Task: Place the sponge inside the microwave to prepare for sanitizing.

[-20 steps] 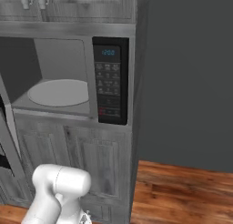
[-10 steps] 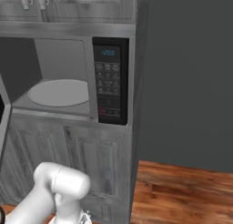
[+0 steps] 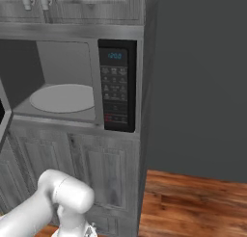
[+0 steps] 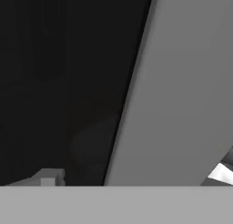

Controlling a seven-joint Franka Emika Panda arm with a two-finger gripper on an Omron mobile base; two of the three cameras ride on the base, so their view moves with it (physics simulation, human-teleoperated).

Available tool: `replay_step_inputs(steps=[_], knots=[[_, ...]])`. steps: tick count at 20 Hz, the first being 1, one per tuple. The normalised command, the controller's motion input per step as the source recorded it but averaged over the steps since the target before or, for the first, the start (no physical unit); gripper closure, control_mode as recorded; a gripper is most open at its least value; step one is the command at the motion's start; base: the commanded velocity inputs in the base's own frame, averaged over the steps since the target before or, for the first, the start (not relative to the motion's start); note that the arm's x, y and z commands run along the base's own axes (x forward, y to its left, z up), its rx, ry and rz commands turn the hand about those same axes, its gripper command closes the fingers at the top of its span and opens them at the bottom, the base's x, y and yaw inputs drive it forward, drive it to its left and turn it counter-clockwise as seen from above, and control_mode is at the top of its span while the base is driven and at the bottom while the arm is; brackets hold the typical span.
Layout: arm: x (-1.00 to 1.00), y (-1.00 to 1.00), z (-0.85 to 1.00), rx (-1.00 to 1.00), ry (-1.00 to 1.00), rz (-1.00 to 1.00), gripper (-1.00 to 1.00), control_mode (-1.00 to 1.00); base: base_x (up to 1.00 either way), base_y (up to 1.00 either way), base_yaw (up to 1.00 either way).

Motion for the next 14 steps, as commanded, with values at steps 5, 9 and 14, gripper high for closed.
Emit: replay_step_inputs(steps=[5, 9, 14], knots=[[0.0, 0.07, 0.0, 0.0, 0.0, -0.01, -1.0, -1.0, 0.0, 0.0, 0.0], [-0.1, 0.22, 0.0, 0.0, 0.0, 0.0, -1.0, -1.0, 0.0, 0.0, 0.0], [-0.15, 0.4, 0.0, -0.03, 0.0, 0.01, -1.0, -1.0, 0.0, 0.0, 0.0]])
